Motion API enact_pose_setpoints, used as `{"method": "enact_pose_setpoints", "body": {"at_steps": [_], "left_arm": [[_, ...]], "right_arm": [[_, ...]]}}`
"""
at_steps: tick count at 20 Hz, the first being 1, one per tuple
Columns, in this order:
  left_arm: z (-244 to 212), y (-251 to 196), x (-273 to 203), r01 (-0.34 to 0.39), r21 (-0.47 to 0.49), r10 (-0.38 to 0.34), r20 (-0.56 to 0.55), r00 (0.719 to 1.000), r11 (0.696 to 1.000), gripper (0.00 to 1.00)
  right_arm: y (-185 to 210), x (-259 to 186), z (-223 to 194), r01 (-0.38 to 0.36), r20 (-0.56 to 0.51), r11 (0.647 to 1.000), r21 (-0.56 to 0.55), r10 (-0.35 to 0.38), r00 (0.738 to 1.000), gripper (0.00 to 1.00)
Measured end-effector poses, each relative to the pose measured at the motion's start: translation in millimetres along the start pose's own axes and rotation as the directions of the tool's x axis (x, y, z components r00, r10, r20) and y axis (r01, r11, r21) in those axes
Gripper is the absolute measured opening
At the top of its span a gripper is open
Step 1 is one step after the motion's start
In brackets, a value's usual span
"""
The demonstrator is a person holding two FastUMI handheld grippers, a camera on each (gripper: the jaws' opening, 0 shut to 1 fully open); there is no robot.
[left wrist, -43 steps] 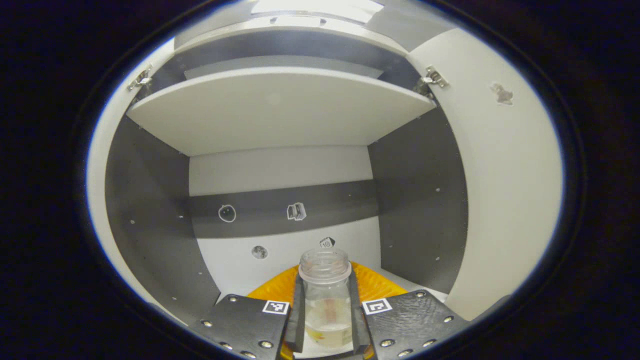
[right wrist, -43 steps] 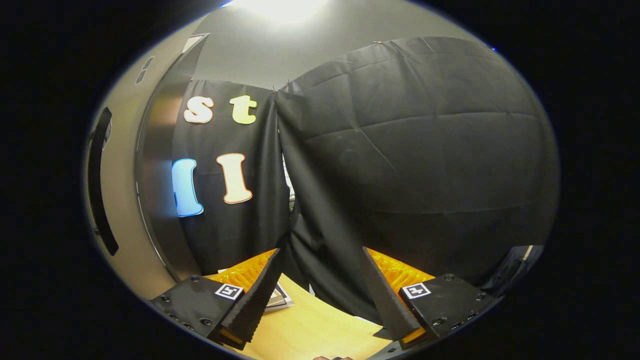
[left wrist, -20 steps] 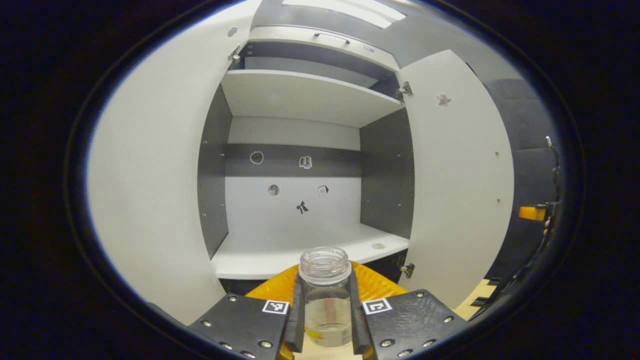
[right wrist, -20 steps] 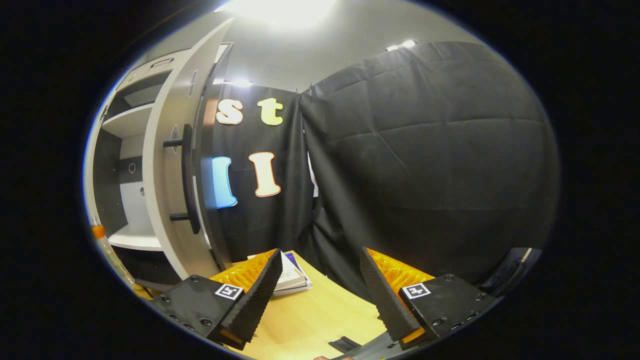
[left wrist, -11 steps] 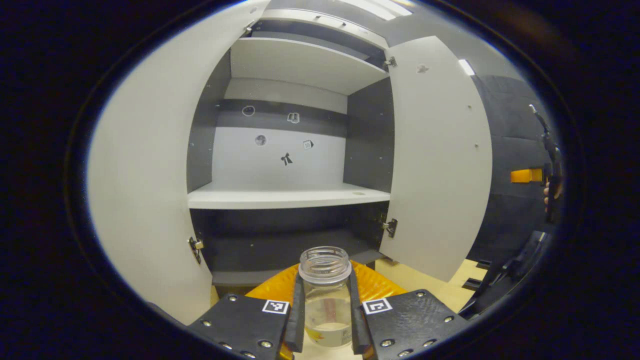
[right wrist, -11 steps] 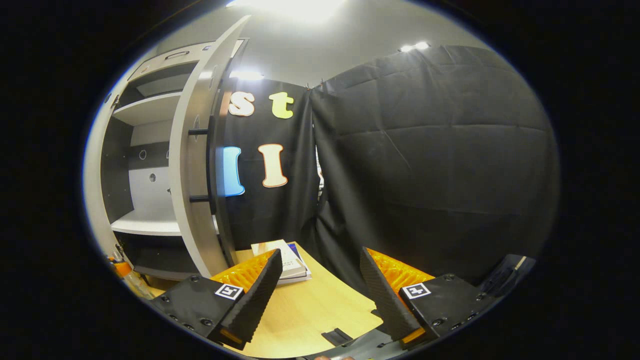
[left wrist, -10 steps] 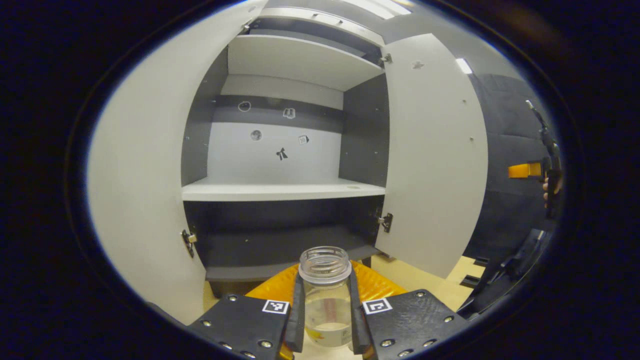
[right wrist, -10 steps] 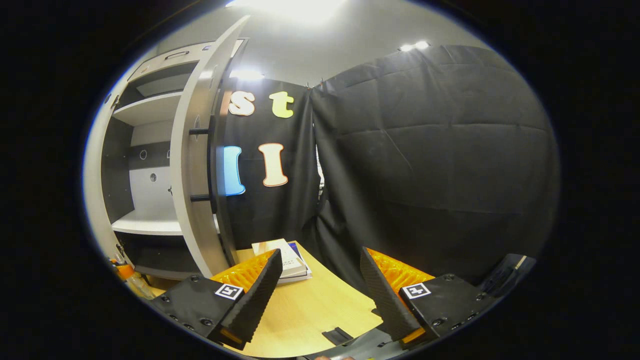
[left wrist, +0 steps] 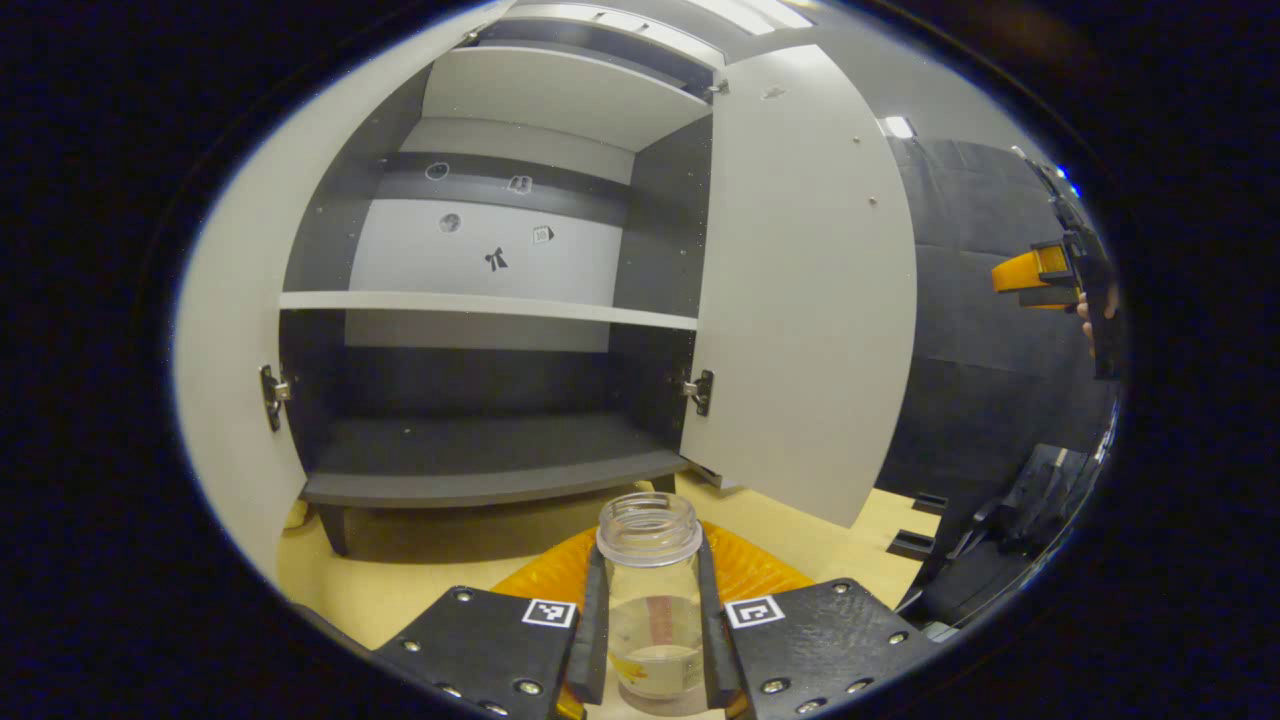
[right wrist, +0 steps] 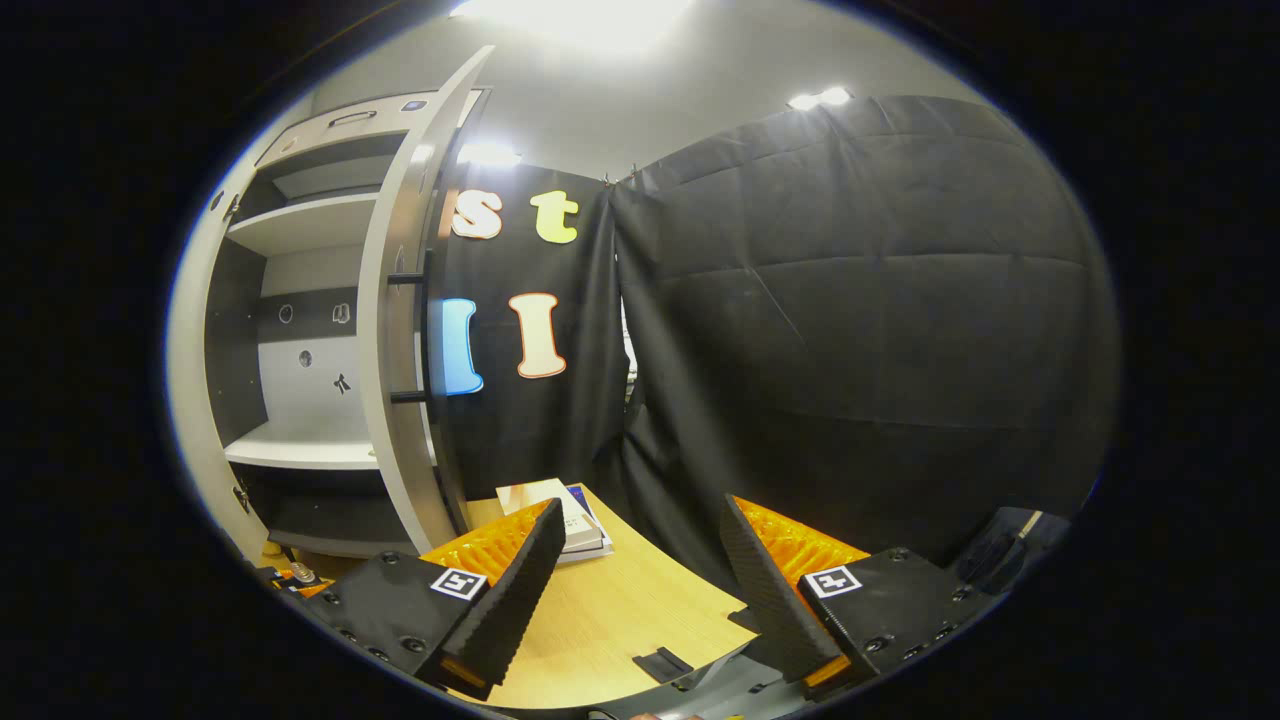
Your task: Grasp the bottle in the cabinet with the left hand and place it on the coaster, then close the right door with the right hand and the left door with the left hand.
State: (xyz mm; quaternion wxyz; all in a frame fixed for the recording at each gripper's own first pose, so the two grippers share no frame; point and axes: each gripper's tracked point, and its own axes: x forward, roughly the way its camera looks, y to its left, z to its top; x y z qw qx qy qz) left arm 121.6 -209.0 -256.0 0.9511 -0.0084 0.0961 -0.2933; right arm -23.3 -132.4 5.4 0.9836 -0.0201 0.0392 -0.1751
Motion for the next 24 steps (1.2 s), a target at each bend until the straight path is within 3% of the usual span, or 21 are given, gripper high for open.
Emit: {"method": "enact_pose_setpoints", "body": {"at_steps": [1,2,7,8,10,12,13,15,16,17,20,22,23,24], "left_arm": [[-6.8,-3.0,1.2,0.008,0.003,-0.008,-0.008,1.0,1.0,0.32],[-12.8,-6.1,3.4,0.018,0.008,-0.018,-0.019,1.0,1.0,0.31],[-29.5,-18.4,-3.0,0.043,0.043,-0.042,-0.029,0.999,0.998,0.31],[-29.0,-21.8,-2.5,0.049,0.053,-0.048,-0.025,0.999,0.997,0.47],[-29.8,-25.3,-5.0,0.054,0.077,-0.053,-0.021,0.998,0.996,0.47],[-31.6,-29.7,-5.9,0.061,0.093,-0.059,-0.029,0.998,0.994,0.48],[-31.9,-29.9,-7.7,0.063,0.1,-0.06,-0.029,0.998,0.993,0.48],[-32.6,-32.9,-10.7,0.068,0.104,-0.064,-0.036,0.997,0.992,0.41],[-32.3,-33.6,-13.0,0.066,0.105,-0.062,-0.037,0.997,0.992,0.59],[-30.2,-33.8,-13.9,0.065,0.104,-0.062,-0.033,0.998,0.992,0.6],[-20.2,-32.4,-21.3,0.046,0.103,-0.043,-0.028,0.999,0.994,1.0],[-9.4,-31.7,-29.4,0.022,0.082,-0.021,-0.018,1.0,0.996,0.88],[-1.3,-33.2,-36.5,0.016,0.067,-0.016,-0.007,1.0,0.998,0.95],[8.0,-33.2,-44.8,0.006,0.056,-0.006,0.001,1.0,0.998,0.94]], "right_arm": [[-1.7,-0.9,-0.6,0.005,-0.009,1.0,-0.006,-0.005,1.0,0.96],[-2.4,-1.7,1.1,0.01,-0.012,1.0,-0.006,-0.011,1.0,1.0],[0.9,-2.9,2.7,0.025,-0.021,1.0,-0.015,-0.025,0.999,1.0],[3.2,-3.7,0.5,0.021,-0.026,1.0,-0.015,-0.022,0.999,0.96],[6.6,-4.2,-1.7,0.017,-0.027,1.0,-0.011,-0.018,0.999,1.0],[7.3,-5.1,-3.4,0.017,-0.032,1.0,-0.008,-0.017,0.999,0.96],[7.5,-6.2,-3.9,0.016,-0.032,1.0,-0.006,-0.017,0.999,1.0],[4.5,-8.6,-6.0,0.026,-0.037,1.0,-0.008,-0.026,0.999,1.0],[2.4,-9.9,-5.2,0.036,-0.035,0.999,-0.009,-0.036,0.999,1.0],[1.3,-11.8,-3.9,0.037,-0.03,0.999,-0.009,-0.037,0.999,1.0],[1.1,-13.5,-3.9,0.038,-0.033,0.999,-0.004,-0.039,0.999,1.0],[5.8,-12.0,-0.5,0.025,-0.03,1.0,0.012,-0.025,0.999,1.0],[6.8,-8.7,0.2,0.018,-0.027,1.0,0.014,-0.018,0.999,1.0],[8.5,-3.9,1.2,0.008,-0.026,1.0,0.013,-0.008,1.0,0.99]]}}
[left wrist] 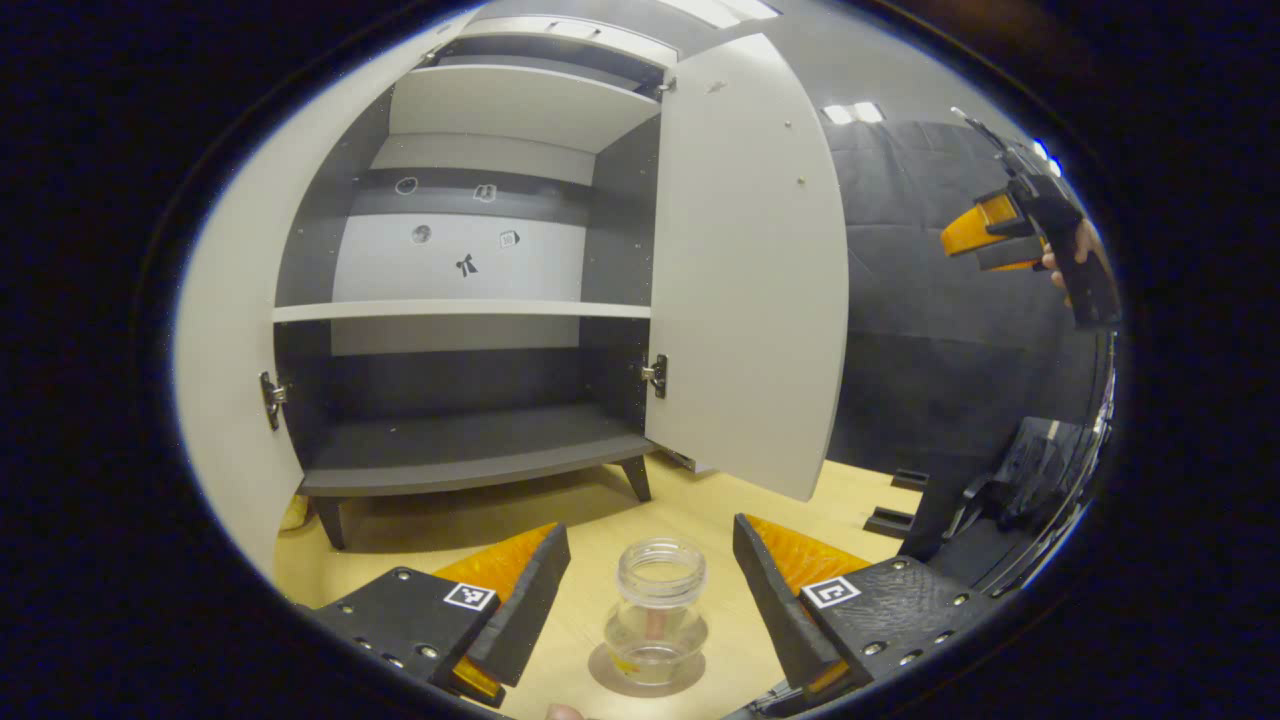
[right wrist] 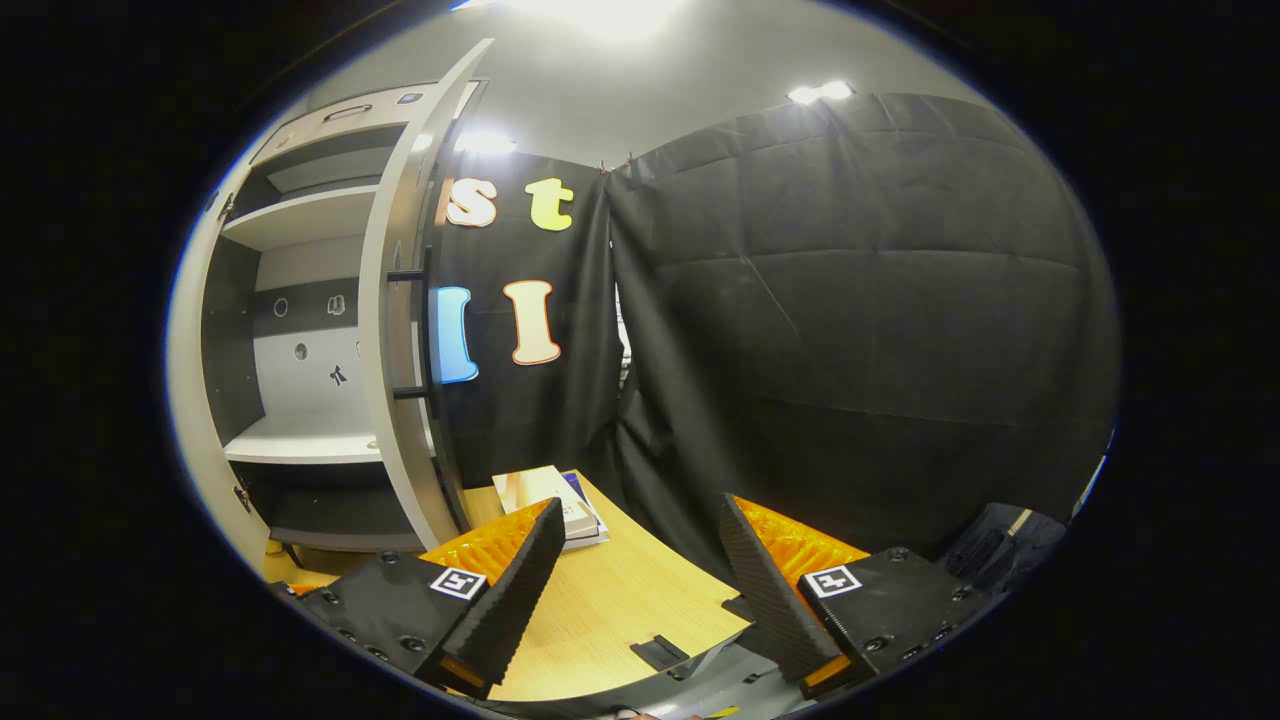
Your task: Grasp the bottle in the cabinet with the left hand and place it on the coaster, then close the right door with the right hand and the left door with the left hand.
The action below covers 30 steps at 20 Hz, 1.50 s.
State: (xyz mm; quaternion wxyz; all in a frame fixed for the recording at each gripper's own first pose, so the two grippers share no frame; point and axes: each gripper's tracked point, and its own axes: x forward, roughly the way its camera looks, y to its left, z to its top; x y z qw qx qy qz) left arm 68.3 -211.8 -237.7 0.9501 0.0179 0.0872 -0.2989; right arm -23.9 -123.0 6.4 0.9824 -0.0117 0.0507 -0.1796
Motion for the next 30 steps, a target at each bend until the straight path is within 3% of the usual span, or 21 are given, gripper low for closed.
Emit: {"method": "enact_pose_setpoints", "body": {"at_steps": [3,6,11,15,16,21,23,25,27,28,30], "left_arm": [[28.9,6.4,-29.0,-0.062,-0.037,0.063,0.023,0.998,0.997,0.95],[59.3,18.8,-61.5,-0.169,-0.027,0.169,0.019,0.985,0.985,0.95],[108.2,31.9,-96.1,-0.356,0.044,0.355,0.024,0.935,0.934,0.94],[158.8,45.1,-111.7,-0.488,0.039,0.487,0.026,0.873,0.872,0.94],[173.9,48.8,-114.9,-0.518,0.031,0.517,0.036,0.855,0.855,0.94],[224.1,68.3,-133.7,-0.679,-0.037,0.68,0.032,0.733,0.733,1.0],[248.6,71.9,-145.6,-0.722,-0.046,0.723,0.055,0.688,0.69,0.95],[266.3,75.7,-155.9,-0.748,-0.061,0.75,0.064,0.658,0.661,1.0],[277.7,78.8,-161.9,-0.755,-0.074,0.758,0.063,0.649,0.652,1.0],[282.7,82.8,-164.3,-0.756,-0.084,0.761,0.072,0.645,0.649,0.95],[286.6,87.7,-165.8,-0.739,-0.119,0.749,0.091,0.657,0.663,0.94]], "right_arm": [[5.8,19.3,4.2,-0.042,0.01,0.999,-0.019,0.042,0.999,0.99],[14.3,50.5,12.7,-0.1,0.013,0.995,-0.013,0.1,0.995,0.99],[25.1,95.4,36.0,-0.202,0.063,0.979,-0.014,0.202,0.977,0.99],[39.5,120.2,51.5,-0.309,0.082,0.95,-0.05,0.313,0.946,0.96],[43.5,124.3,56.0,-0.338,0.085,0.94,-0.052,0.342,0.936,0.99],[65.9,140.3,70.3,-0.48,0.037,0.876,-0.047,0.481,0.876,0.96],[77.7,142.9,76.6,-0.538,0.025,0.842,-0.031,0.539,0.842,0.99],[81.9,144.5,86.9,-0.57,0.041,0.821,-0.025,0.57,0.82,0.99],[85.0,147.0,99.0,-0.575,0.069,0.817,-0.045,0.577,0.814,0.99],[88.0,146.3,104.4,-0.577,0.078,0.815,-0.047,0.579,0.812,1.0],[95.8,143.5,111.7,-0.575,0.088,0.817,-0.038,0.576,0.813,0.99]]}}
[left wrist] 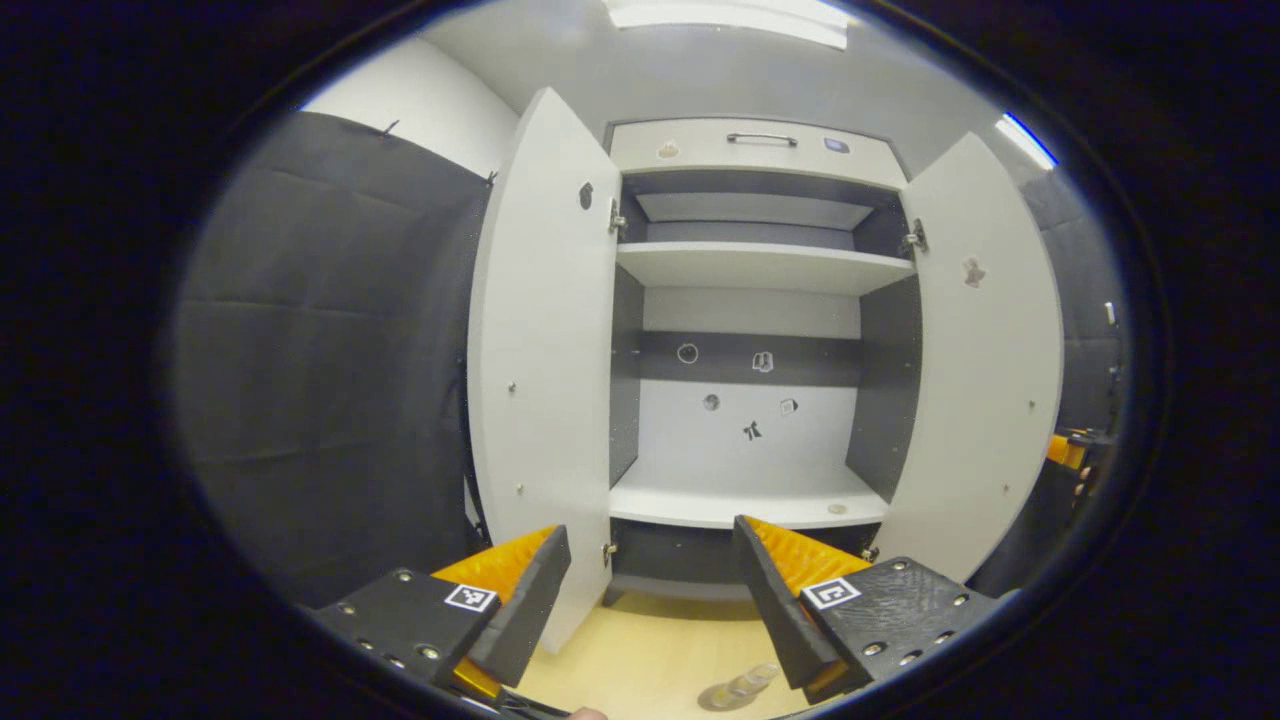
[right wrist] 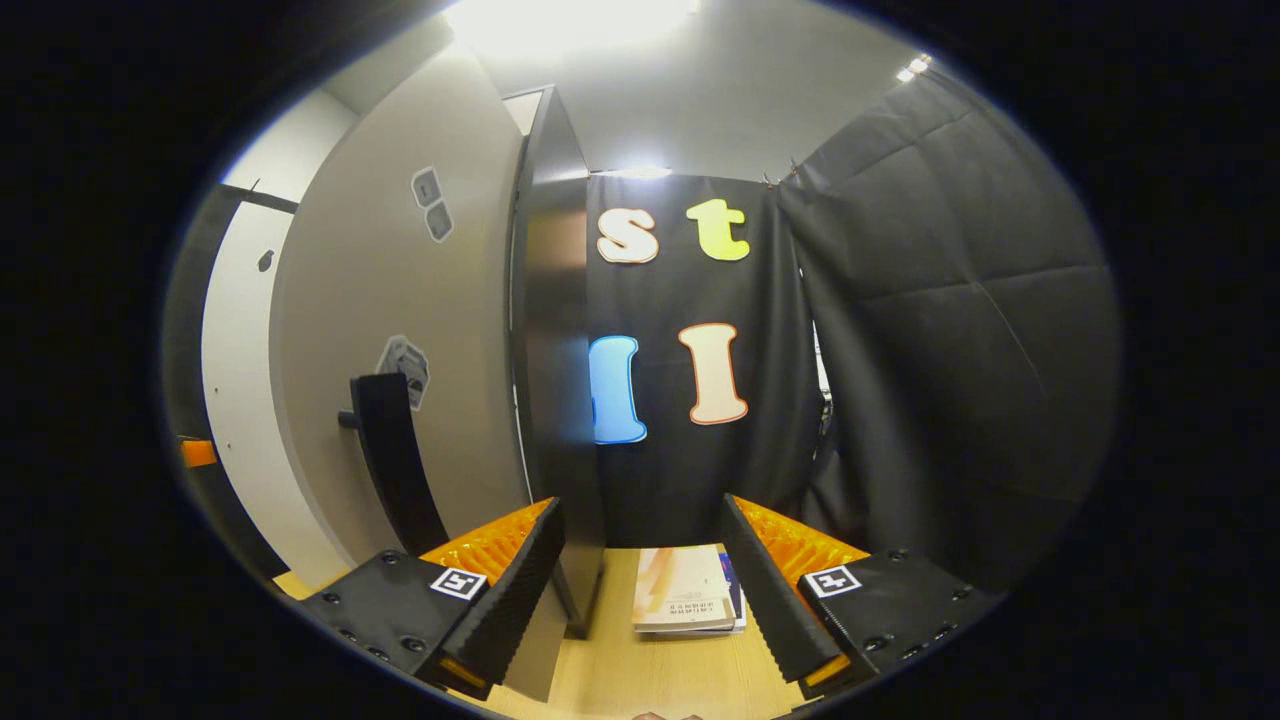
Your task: Grasp the bottle in the cabinet with the left hand and place it on the coaster, then close the right door with the right hand and the left door with the left hand.
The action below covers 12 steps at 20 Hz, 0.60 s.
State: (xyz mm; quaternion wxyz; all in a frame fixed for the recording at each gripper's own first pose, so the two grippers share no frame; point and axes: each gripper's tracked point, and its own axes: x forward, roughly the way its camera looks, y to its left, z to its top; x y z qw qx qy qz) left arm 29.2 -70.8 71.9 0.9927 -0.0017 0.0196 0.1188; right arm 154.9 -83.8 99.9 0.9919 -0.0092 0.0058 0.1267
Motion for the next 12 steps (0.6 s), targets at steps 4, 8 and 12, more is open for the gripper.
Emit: {"method": "enact_pose_setpoints", "body": {"at_steps": [4,8,12], "left_arm": [[-9.4,9.7,9.2,0.073,-0.043,-0.073,0.003,0.997,0.996,0.89],[-16.6,29.5,18.3,0.119,-0.035,-0.119,-0.008,0.993,0.992,0.93],[-30.7,50.4,22.9,0.142,-0.058,-0.145,-0.035,0.989,0.988,0.95]], "right_arm": [[22.6,-9.5,11.7,0.022,-0.01,0.999,0.043,-0.022,1.0,0.96],[34.2,-17.9,21.1,0.09,0.003,0.995,-0.04,-0.089,0.996,0.96],[49.8,-23.7,15.7,0.135,-0.016,0.99,-0.024,-0.136,0.991,0.96]]}}
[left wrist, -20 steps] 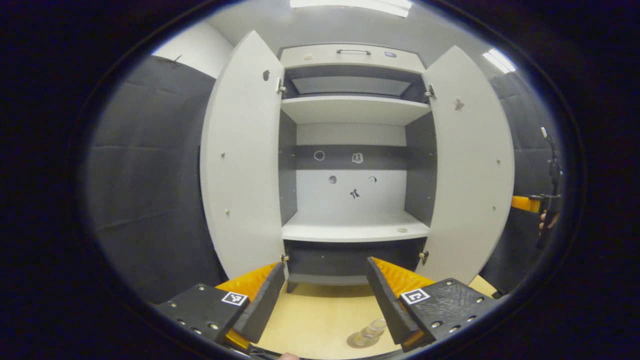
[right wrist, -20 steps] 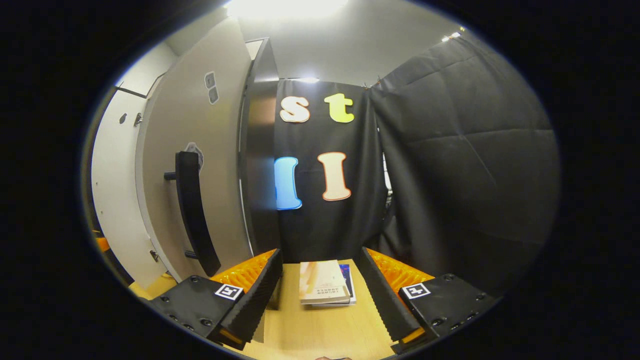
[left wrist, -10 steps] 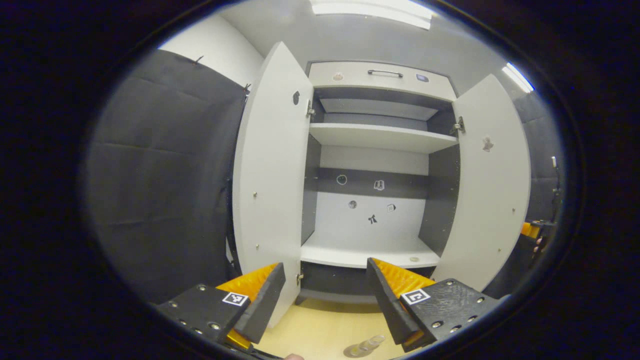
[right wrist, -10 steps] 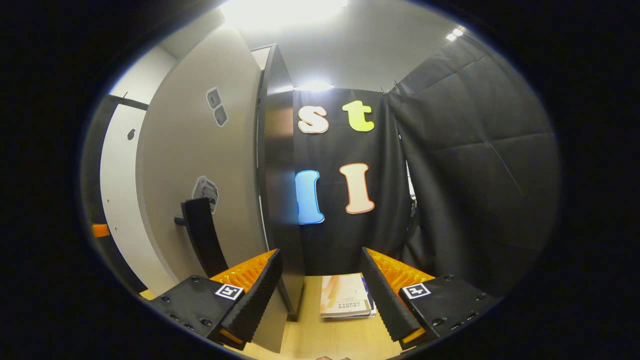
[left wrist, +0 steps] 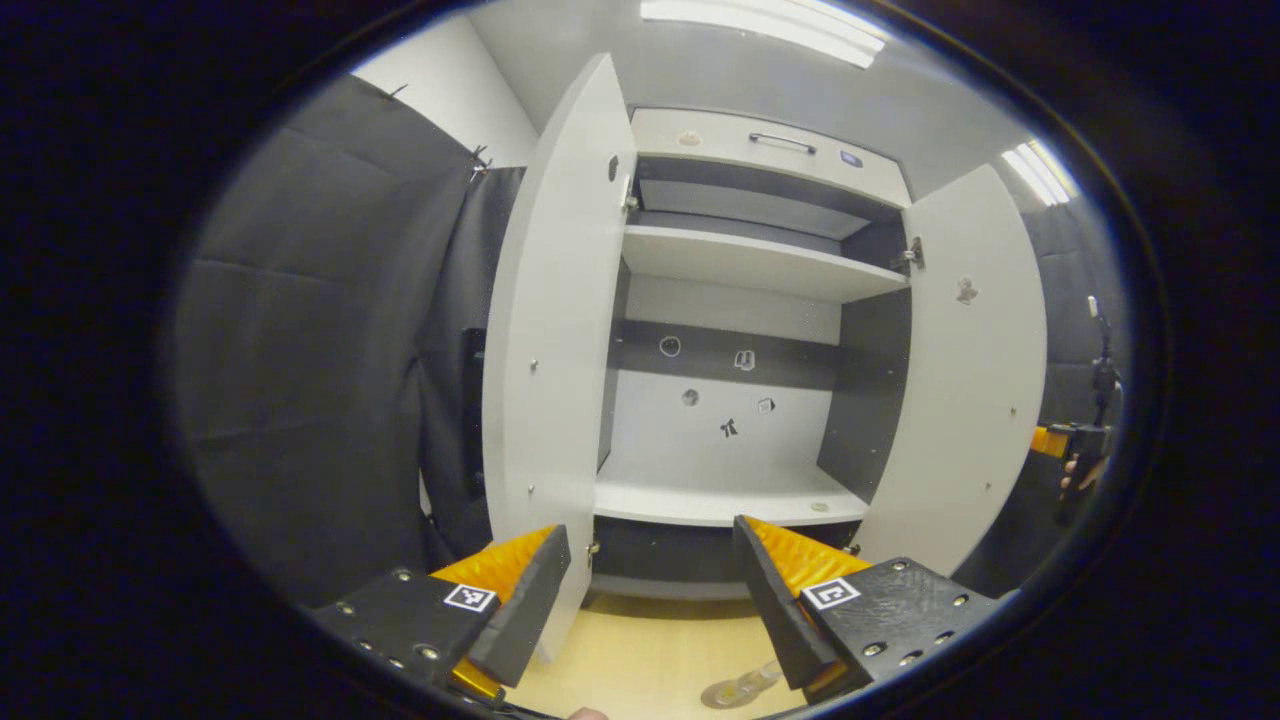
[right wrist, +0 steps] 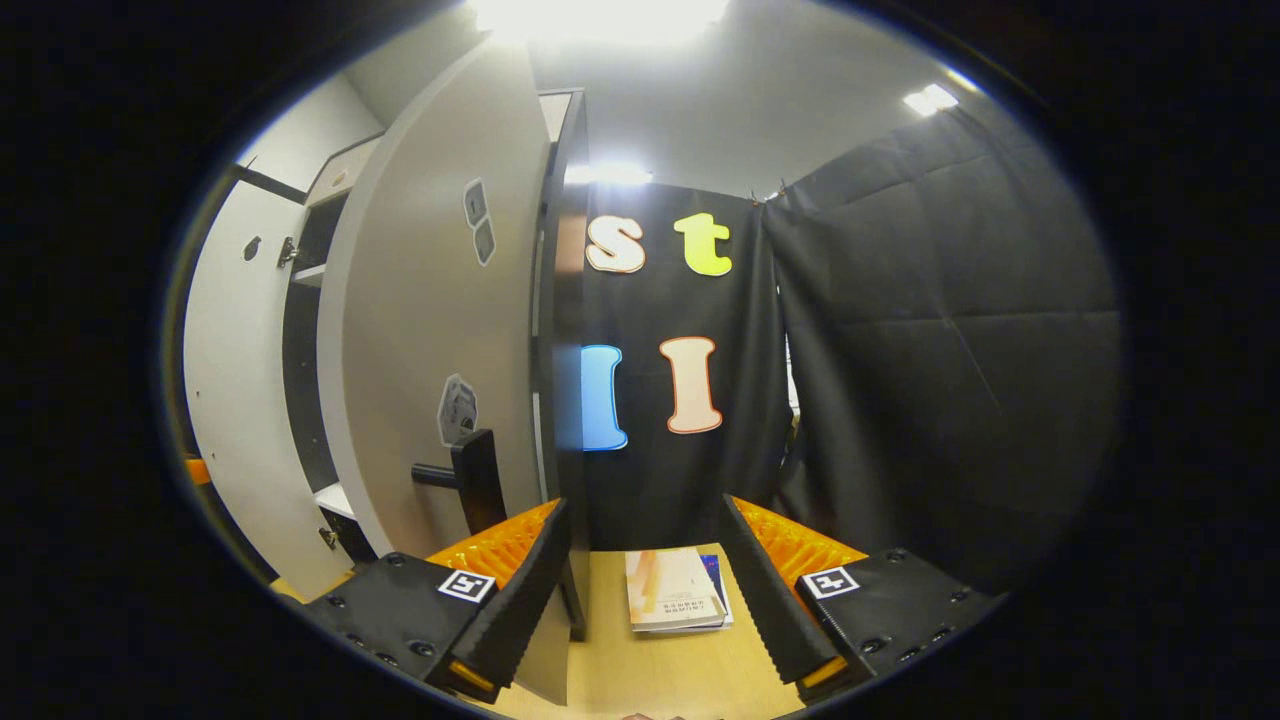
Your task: Grasp the bottle in the cabinet with the left hand and place it on the coaster, then close the right door with the right hand and the left door with the left hand.
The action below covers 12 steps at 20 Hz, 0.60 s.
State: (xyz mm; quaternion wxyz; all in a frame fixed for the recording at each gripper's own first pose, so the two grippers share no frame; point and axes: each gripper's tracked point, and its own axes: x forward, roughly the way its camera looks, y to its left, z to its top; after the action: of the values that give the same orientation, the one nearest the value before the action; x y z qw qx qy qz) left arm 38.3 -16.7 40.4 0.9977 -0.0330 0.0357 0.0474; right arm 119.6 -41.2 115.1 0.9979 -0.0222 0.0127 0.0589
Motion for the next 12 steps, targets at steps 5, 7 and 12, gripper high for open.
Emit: {"method": "enact_pose_setpoints", "body": {"at_steps": [5,7,12], "left_arm": [[-7.4,13.5,-4.4,0.055,-0.028,-0.055,0.001,0.999,0.998,0.95],[-12.7,26.3,-11.3,0.03,0.001,-0.03,-0.018,0.999,1.0,0.95],[-9.5,58.5,-27.7,-0.019,0.032,0.019,-0.002,1.0,0.999,0.94]], "right_arm": [[46.3,-4.7,1.1,-0.024,0.027,1.0,0.0,0.024,0.999,0.95],[69.4,-5.0,-1.5,-0.05,0.027,0.999,0.016,0.05,0.998,0.96],[117.9,0.3,-6.3,-0.121,0.043,0.992,0.047,0.119,0.992,0.96]]}}
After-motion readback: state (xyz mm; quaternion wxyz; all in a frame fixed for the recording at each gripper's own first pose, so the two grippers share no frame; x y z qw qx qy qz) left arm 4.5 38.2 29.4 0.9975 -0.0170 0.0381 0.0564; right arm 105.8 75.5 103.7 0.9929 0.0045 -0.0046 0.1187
